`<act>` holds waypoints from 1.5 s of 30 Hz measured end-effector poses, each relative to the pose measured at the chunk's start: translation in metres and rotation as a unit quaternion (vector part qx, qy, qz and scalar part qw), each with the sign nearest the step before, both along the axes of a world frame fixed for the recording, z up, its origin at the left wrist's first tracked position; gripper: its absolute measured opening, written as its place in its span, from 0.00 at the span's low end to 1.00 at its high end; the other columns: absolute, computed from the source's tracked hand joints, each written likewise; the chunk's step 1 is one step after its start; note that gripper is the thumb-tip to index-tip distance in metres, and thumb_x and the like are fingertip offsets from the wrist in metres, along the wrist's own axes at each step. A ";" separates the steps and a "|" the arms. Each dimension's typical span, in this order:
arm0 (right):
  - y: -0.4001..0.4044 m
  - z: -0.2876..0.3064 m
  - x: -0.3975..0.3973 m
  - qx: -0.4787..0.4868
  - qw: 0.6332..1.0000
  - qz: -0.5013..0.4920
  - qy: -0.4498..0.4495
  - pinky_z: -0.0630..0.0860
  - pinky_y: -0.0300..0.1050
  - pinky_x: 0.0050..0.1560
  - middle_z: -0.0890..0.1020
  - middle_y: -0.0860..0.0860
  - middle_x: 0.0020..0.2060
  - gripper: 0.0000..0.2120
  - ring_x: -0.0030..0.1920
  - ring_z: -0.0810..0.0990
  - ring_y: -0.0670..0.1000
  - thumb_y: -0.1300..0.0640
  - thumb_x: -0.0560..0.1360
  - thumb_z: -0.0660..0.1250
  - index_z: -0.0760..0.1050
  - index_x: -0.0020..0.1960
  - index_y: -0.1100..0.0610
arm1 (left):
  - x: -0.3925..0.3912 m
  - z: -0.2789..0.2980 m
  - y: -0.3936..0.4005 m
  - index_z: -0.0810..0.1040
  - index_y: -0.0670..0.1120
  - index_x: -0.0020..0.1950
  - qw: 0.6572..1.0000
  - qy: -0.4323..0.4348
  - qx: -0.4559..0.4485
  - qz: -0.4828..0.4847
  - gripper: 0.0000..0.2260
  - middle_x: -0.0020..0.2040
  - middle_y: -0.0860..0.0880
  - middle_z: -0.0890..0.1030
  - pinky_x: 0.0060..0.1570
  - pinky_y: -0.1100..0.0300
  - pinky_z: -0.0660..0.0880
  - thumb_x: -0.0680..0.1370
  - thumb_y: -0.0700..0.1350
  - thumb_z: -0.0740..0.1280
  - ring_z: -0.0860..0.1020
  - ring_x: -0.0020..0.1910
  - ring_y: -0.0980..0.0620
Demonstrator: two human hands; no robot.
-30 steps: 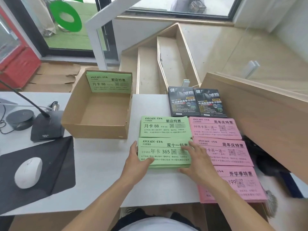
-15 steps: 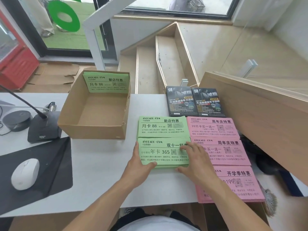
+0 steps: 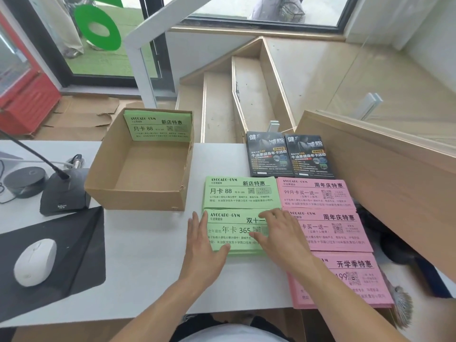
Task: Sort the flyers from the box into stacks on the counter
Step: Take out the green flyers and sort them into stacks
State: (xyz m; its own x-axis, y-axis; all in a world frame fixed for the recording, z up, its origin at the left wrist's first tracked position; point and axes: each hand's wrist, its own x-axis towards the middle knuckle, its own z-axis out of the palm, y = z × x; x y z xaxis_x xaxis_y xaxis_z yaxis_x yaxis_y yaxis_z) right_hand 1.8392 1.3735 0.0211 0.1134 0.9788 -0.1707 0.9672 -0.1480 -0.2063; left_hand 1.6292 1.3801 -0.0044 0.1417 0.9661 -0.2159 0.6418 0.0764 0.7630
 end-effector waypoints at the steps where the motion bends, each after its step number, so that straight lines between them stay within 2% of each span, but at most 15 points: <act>1: 0.002 0.001 -0.003 -0.002 1.000 0.004 -0.001 0.62 0.47 0.69 0.73 0.46 0.66 0.26 0.67 0.69 0.51 0.36 0.79 0.63 0.69 0.71 0.48 | -0.001 -0.001 0.001 0.55 0.52 0.81 0.997 0.028 0.076 -0.008 0.37 0.81 0.54 0.57 0.79 0.54 0.54 0.78 0.47 0.72 0.52 0.80 0.53; 3: 0.004 0.001 -0.009 -0.023 1.000 0.013 -0.006 0.65 0.48 0.67 0.72 0.46 0.65 0.24 0.66 0.68 0.51 0.37 0.78 0.63 0.69 0.70 0.47 | -0.005 -0.007 0.004 0.66 0.52 0.77 0.984 0.075 0.153 -0.044 0.31 0.69 0.56 0.73 0.71 0.53 0.66 0.76 0.48 0.73 0.67 0.70 0.53; 4: 0.005 0.001 -0.011 -0.034 0.999 0.013 -0.008 0.66 0.49 0.66 0.71 0.46 0.65 0.24 0.66 0.68 0.51 0.38 0.78 0.64 0.69 0.70 0.47 | -0.007 -0.008 0.006 0.67 0.53 0.77 0.982 0.095 0.149 -0.067 0.29 0.65 0.57 0.76 0.68 0.55 0.68 0.76 0.49 0.72 0.69 0.66 0.54; 7: 0.012 0.007 -0.012 -0.073 0.997 0.012 -0.018 0.67 0.51 0.66 0.71 0.47 0.65 0.25 0.66 0.68 0.52 0.39 0.77 0.66 0.68 0.70 0.47 | -0.010 -0.008 0.013 0.67 0.53 0.77 0.983 0.103 0.114 -0.097 0.28 0.62 0.60 0.76 0.65 0.58 0.67 0.78 0.52 0.70 0.68 0.63 0.55; 11: 0.033 0.030 -0.015 -0.136 0.988 0.040 -0.056 0.66 0.52 0.67 0.74 0.47 0.66 0.26 0.67 0.72 0.53 0.39 0.77 0.67 0.69 0.71 0.48 | -0.017 0.002 0.027 0.71 0.56 0.73 0.992 0.026 0.086 -0.088 0.23 0.59 0.63 0.76 0.65 0.60 0.69 0.79 0.51 0.70 0.70 0.61 0.61; 16: 0.074 0.070 -0.047 -0.038 0.997 0.062 0.035 0.69 0.50 0.68 0.77 0.43 0.67 0.22 0.67 0.75 0.50 0.43 0.79 0.67 0.70 0.72 0.45 | -0.042 0.035 0.052 0.79 0.56 0.63 0.972 -0.099 0.211 -0.032 0.16 0.57 0.63 0.81 0.60 0.69 0.70 0.78 0.42 0.73 0.76 0.60 0.64; 18: 0.095 0.077 -0.069 0.011 0.993 0.081 0.084 0.70 0.48 0.66 0.77 0.42 0.65 0.20 0.65 0.75 0.48 0.45 0.80 0.67 0.71 0.70 0.44 | -0.057 0.050 0.073 0.80 0.54 0.62 0.959 -0.111 0.259 0.017 0.16 0.54 0.61 0.82 0.58 0.73 0.69 0.77 0.39 0.73 0.78 0.56 0.63; 20: 0.117 0.081 -0.094 0.037 0.987 0.103 0.121 0.69 0.46 0.67 0.77 0.42 0.65 0.19 0.66 0.74 0.47 0.47 0.80 0.67 0.71 0.70 0.43 | -0.076 0.059 0.100 0.80 0.53 0.61 0.956 -0.107 0.266 0.062 0.14 0.54 0.61 0.81 0.57 0.71 0.70 0.77 0.40 0.72 0.77 0.55 0.62; 24: 0.164 0.083 -0.142 0.047 0.977 0.141 0.152 0.64 0.43 0.71 0.75 0.44 0.70 0.22 0.70 0.71 0.47 0.50 0.80 0.67 0.70 0.73 0.45 | -0.117 0.058 0.160 0.79 0.51 0.63 0.955 -0.058 0.271 0.105 0.16 0.55 0.57 0.82 0.60 0.54 0.75 0.76 0.39 0.72 0.78 0.57 0.57; 28: 0.216 0.070 -0.174 0.030 0.977 0.156 0.142 0.60 0.43 0.74 0.69 0.45 0.75 0.27 0.75 0.65 0.48 0.53 0.80 0.67 0.65 0.77 0.47 | -0.142 0.053 0.204 0.77 0.50 0.65 0.963 -0.020 0.241 0.120 0.18 0.55 0.55 0.80 0.61 0.48 0.75 0.76 0.40 0.73 0.77 0.57 0.54; 32: 0.274 0.056 -0.194 0.024 0.982 0.169 0.079 0.55 0.49 0.78 0.59 0.47 0.80 0.32 0.79 0.58 0.52 0.54 0.79 0.66 0.59 0.80 0.49 | -0.148 0.044 0.209 0.72 0.53 0.70 0.975 -0.002 0.180 0.130 0.22 0.59 0.57 0.77 0.61 0.56 0.74 0.77 0.45 0.71 0.76 0.59 0.57; 35: 0.309 0.053 -0.199 0.043 0.985 0.165 0.035 0.57 0.54 0.77 0.55 0.48 0.82 0.33 0.80 0.56 0.55 0.57 0.79 0.65 0.58 0.81 0.49 | -0.148 0.041 0.208 0.70 0.54 0.71 0.975 -0.017 0.165 0.150 0.22 0.62 0.58 0.77 0.62 0.57 0.73 0.78 0.46 0.70 0.75 0.61 0.59; 40: 0.340 0.041 -0.198 0.042 0.982 0.180 -0.036 0.54 0.60 0.78 0.53 0.50 0.82 0.36 0.81 0.51 0.56 0.60 0.76 0.65 0.57 0.81 0.49 | -0.151 0.042 0.214 0.68 0.54 0.75 0.983 0.001 0.141 0.120 0.26 0.75 0.57 0.68 0.71 0.53 0.68 0.78 0.50 0.70 0.69 0.73 0.55; 43: 0.340 0.029 -0.196 0.036 0.981 0.181 -0.050 0.51 0.57 0.79 0.54 0.51 0.82 0.34 0.81 0.52 0.56 0.59 0.77 0.65 0.58 0.81 0.49 | -0.152 0.044 0.215 0.69 0.55 0.74 0.986 0.004 0.116 0.121 0.25 0.78 0.58 0.64 0.70 0.56 0.66 0.78 0.51 0.71 0.67 0.74 0.55; 45: 0.338 0.026 -0.197 0.059 0.981 0.179 -0.049 0.55 0.57 0.78 0.58 0.51 0.81 0.32 0.80 0.56 0.57 0.59 0.77 0.65 0.62 0.79 0.50 | -0.153 0.045 0.215 0.71 0.55 0.72 0.986 -0.004 0.107 0.130 0.23 0.77 0.58 0.65 0.68 0.57 0.65 0.78 0.51 0.71 0.67 0.74 0.56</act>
State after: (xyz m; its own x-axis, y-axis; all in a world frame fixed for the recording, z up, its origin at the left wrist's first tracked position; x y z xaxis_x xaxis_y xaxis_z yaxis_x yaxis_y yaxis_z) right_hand 1.6426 1.7112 0.0467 -0.2317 0.9710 -0.0590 0.9688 0.2249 -0.1040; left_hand 1.4761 1.5954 0.0403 -0.1152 0.9933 -0.0034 0.6151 0.0741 0.7849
